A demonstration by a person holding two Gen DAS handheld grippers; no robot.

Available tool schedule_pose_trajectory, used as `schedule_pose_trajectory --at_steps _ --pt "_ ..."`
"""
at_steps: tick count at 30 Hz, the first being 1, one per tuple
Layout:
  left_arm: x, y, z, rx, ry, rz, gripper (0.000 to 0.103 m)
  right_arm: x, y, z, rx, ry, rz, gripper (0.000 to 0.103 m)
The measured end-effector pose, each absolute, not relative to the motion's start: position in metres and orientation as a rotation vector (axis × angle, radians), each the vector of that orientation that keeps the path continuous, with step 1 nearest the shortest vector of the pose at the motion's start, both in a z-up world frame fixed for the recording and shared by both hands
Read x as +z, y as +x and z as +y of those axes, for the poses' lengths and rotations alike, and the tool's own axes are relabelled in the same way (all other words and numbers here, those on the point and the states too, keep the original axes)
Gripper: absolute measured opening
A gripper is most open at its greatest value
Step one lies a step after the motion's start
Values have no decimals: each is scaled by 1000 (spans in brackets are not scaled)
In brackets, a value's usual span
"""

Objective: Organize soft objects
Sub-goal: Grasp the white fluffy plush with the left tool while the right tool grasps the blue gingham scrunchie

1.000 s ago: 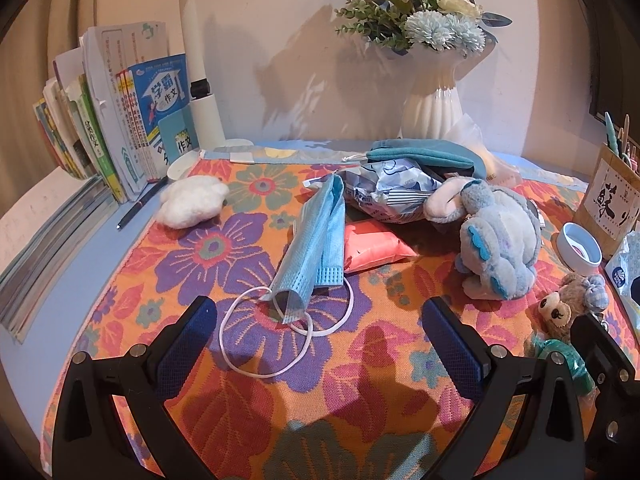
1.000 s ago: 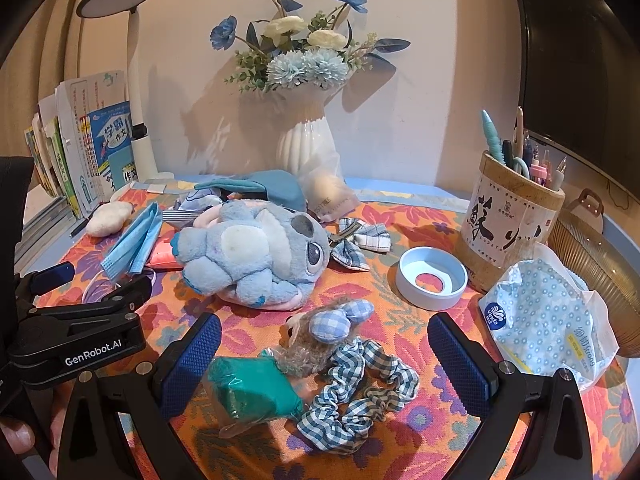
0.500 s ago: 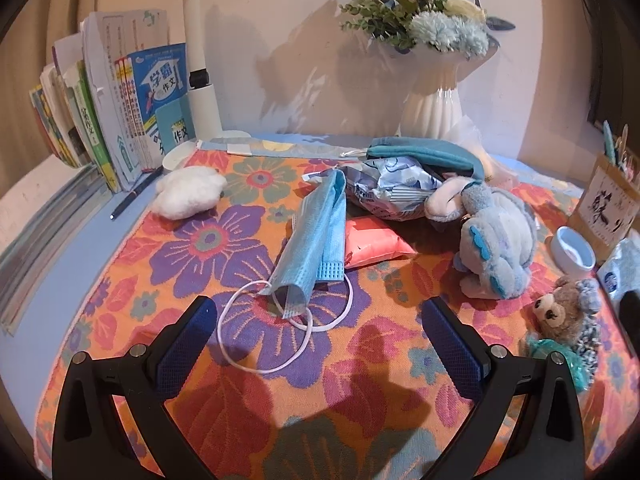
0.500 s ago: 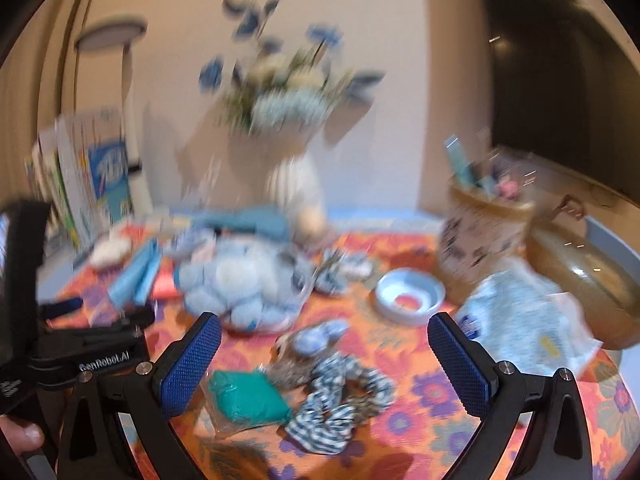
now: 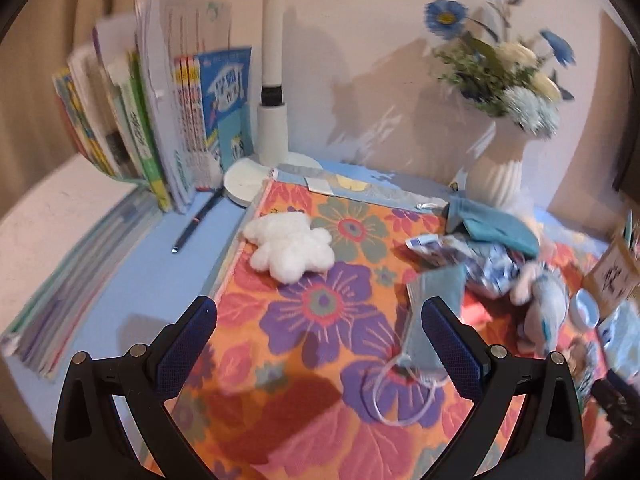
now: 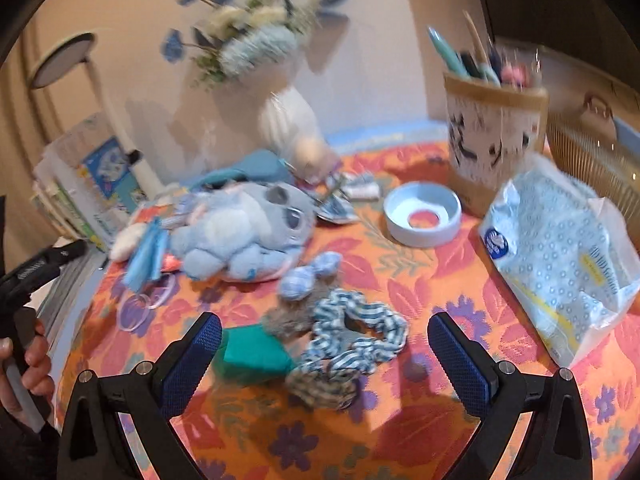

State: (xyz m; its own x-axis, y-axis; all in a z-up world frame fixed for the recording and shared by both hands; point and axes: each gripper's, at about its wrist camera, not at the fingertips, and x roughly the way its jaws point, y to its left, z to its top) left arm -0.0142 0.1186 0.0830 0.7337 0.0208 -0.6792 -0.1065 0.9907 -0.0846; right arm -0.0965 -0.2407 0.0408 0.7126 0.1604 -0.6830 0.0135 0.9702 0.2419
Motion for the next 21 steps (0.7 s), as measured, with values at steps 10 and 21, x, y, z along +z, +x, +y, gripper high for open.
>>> schedule_pose_trajectory --at_steps 10,21 --pt "43 67 147 147 -192 864 102 22 -50 -241 137 163 910 82" --pt "23 83 134 140 -125 864 47 22 -52 -224 183 92 862 42"
